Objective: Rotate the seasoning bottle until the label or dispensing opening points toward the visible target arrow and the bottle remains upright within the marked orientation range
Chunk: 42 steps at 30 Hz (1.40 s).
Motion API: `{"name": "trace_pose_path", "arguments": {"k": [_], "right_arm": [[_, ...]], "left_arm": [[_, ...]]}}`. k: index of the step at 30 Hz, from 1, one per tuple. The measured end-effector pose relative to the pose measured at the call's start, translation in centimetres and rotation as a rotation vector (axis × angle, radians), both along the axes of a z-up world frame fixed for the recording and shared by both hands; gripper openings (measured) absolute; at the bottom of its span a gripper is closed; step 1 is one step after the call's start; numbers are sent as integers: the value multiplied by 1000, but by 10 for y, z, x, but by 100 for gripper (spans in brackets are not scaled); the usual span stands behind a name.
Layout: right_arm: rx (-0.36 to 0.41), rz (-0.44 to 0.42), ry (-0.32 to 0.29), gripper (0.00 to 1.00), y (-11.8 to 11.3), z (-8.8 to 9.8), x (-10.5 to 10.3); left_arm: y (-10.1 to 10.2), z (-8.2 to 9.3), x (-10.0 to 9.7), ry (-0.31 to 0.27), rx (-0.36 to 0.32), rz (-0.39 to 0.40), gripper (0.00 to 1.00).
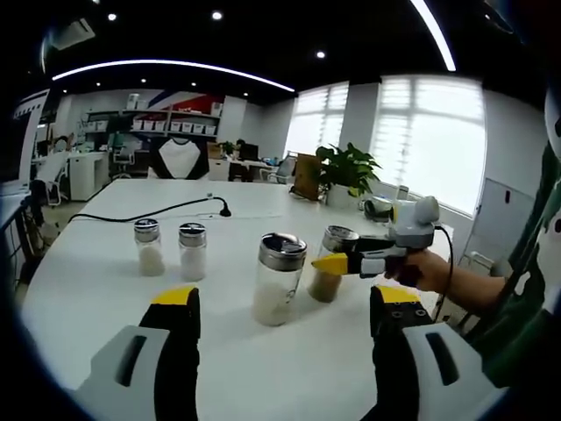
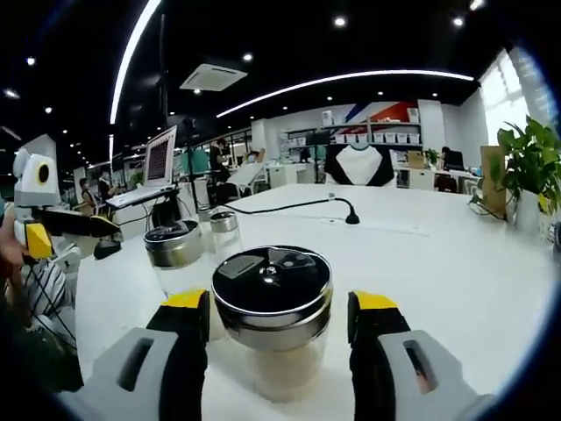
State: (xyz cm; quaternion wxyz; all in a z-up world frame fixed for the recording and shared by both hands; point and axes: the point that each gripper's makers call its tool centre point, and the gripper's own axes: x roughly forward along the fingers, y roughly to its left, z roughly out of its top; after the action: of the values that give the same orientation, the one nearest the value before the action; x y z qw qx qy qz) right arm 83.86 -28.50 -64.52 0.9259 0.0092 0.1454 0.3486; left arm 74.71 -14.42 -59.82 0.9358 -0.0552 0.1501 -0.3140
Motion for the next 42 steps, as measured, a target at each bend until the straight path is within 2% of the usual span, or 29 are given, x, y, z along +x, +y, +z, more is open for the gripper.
{"name": "trace_pose_path", "arguments": {"k": [2,4,9,12,16,20,22,27,30,42], "right_arm": [[25,32,13,65,1,2,-2],[17,87,20,66,1,0,-4],[-38,191,-10,66,2,-1,-9],[7,243,-26,66,6,7,-13],[-14,279,-23,64,5,3,-14],[-33,309,-8,60,6,-4,-14],[-33,323,7,54,7,-8,-15],[-52,328,-8,44,6,-12,-14],[-69,346,-52,43,7,-12,-15],[-67,344,-46,43,6,-11,-13]], "left_arm": [[1,0,0,0,0,3,84],[3,0,1,-1,0,7,84],[3,0,0,0,-2,9,84],[4,-1,-1,0,-2,9,84],[4,0,-1,-2,-4,12,84],[6,4,-1,-13,1,13,84],[6,4,-1,-21,18,5,84],[8,5,-1,-25,20,2,84],[7,5,0,-28,25,-1,84],[-4,2,-2,-14,5,-22,84]]}}
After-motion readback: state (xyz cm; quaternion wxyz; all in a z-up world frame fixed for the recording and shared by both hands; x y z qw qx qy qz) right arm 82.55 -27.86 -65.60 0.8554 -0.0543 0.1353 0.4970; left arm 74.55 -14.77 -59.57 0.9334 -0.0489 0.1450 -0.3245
